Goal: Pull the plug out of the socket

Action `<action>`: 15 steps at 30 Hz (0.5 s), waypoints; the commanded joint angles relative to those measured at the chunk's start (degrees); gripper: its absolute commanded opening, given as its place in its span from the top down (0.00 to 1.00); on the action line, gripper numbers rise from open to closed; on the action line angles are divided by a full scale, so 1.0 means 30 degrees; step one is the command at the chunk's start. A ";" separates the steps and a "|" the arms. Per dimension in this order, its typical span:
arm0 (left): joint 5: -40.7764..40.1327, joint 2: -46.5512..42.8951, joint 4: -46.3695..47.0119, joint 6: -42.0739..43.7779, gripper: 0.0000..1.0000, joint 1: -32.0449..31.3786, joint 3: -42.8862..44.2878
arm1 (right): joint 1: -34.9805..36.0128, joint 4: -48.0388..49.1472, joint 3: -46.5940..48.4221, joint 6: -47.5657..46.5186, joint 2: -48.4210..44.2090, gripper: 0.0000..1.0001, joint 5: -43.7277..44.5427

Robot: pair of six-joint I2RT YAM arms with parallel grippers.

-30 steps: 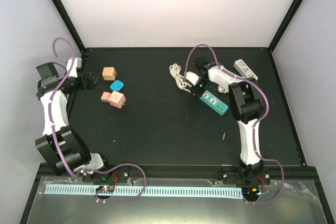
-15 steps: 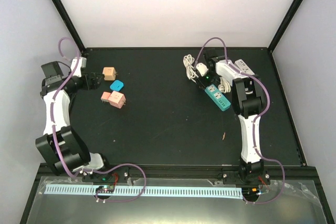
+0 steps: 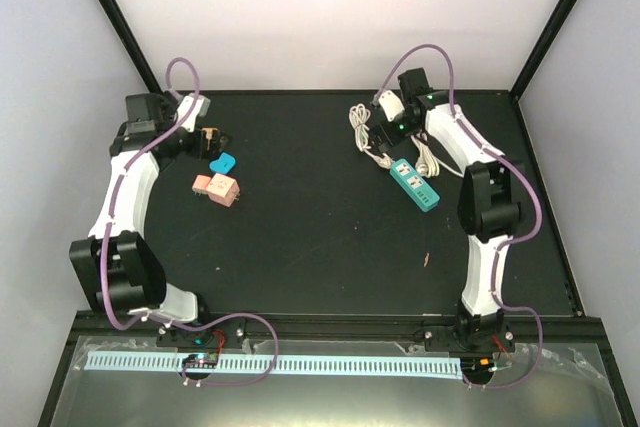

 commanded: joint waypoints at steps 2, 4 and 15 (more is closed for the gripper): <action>-0.2600 0.1211 -0.1820 0.1288 0.01 -0.2466 0.2376 | -0.0094 0.0463 0.0315 -0.0013 -0.2346 0.00 -0.1984; -0.3265 0.1393 -0.1851 0.1392 0.01 -0.3220 0.2620 | -0.0101 0.0794 -0.0155 0.0030 -0.3179 0.00 -0.2558; -0.7680 0.1450 -0.0855 0.0811 0.01 -0.6752 0.1723 | -0.0751 0.5495 -0.6905 0.1832 -0.8940 0.00 -0.5259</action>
